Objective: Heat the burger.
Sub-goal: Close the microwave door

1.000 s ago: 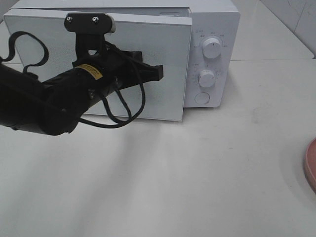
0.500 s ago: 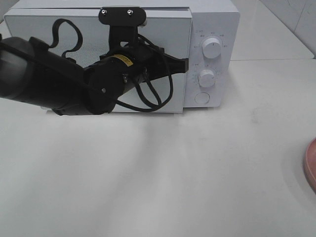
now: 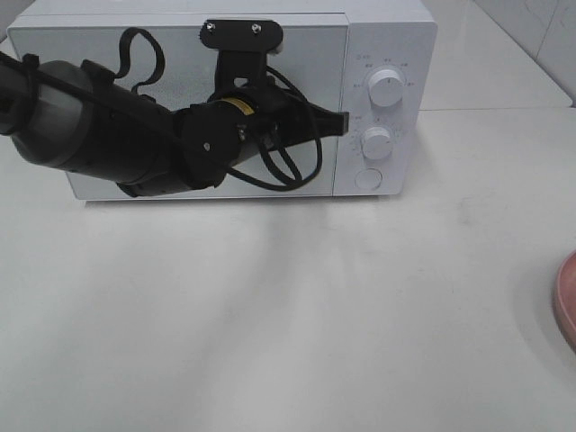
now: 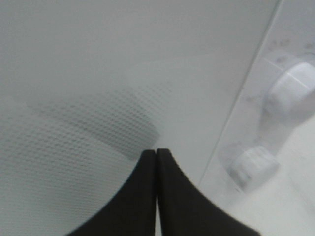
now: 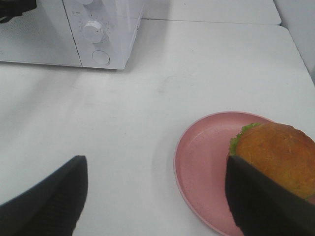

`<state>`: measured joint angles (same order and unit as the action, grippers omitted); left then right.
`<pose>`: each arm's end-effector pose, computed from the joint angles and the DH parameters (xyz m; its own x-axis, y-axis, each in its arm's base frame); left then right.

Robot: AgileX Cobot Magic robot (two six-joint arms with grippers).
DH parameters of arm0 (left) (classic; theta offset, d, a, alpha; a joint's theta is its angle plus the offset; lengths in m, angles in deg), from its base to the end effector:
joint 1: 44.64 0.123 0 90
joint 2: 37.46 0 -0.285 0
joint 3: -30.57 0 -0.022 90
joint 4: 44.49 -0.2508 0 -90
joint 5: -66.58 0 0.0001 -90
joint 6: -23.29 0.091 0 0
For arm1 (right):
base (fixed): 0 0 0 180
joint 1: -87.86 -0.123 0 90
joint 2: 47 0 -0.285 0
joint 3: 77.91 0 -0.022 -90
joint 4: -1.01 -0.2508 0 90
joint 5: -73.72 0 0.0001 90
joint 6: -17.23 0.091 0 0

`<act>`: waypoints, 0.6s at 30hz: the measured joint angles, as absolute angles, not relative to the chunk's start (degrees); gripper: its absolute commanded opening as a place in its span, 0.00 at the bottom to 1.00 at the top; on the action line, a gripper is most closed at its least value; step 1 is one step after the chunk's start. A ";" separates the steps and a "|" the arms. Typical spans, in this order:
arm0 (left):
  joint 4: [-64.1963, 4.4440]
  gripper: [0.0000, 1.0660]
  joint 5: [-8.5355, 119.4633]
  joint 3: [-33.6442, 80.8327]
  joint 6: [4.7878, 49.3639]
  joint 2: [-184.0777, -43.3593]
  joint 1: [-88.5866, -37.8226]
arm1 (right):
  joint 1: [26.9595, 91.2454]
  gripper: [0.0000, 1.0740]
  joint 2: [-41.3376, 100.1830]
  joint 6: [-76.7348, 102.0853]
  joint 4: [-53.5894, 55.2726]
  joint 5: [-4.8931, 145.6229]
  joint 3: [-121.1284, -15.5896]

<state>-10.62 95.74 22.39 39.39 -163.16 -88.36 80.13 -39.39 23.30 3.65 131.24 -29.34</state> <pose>0.3387 -0.2898 0.1678 -0.3466 0.0030 -0.9380 0.4067 0.9016 -0.1474 -0.0026 -0.0039 0.2820 -0.4046 0.0269 -0.9141 -0.0665 0.9961 0.0587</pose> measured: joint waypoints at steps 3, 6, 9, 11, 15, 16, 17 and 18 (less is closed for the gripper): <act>-10.62 0.00 95.06 22.39 39.45 -163.22 -87.96 | 80.13 0.70 -39.39 23.30 3.65 131.24 -29.34; -10.62 0.00 94.83 22.39 39.45 -163.22 -87.84 | 80.13 0.70 -39.39 23.30 3.65 131.24 -29.34; -10.62 0.00 94.60 22.39 39.45 -163.22 -87.84 | 80.13 0.70 -39.39 23.30 3.65 131.24 -29.34; -10.40 0.00 92.65 22.33 39.45 -162.53 -87.61 | 80.13 0.70 -39.39 23.30 3.65 131.24 -29.34; -9.25 0.00 88.35 22.05 40.71 -160.24 -87.15 | 80.13 0.70 -39.39 23.30 3.65 131.24 -29.34; -8.96 0.00 87.15 21.99 41.17 -159.61 -87.10 | 80.13 0.70 -39.39 23.30 3.65 131.24 -29.34; -8.96 0.00 87.15 21.99 41.17 -159.61 -87.10 | 80.13 0.70 -39.39 23.30 3.65 131.24 -29.34; -8.73 0.00 83.60 21.36 42.55 -158.07 -87.15 | 80.13 0.70 -39.39 23.30 3.65 131.24 -29.34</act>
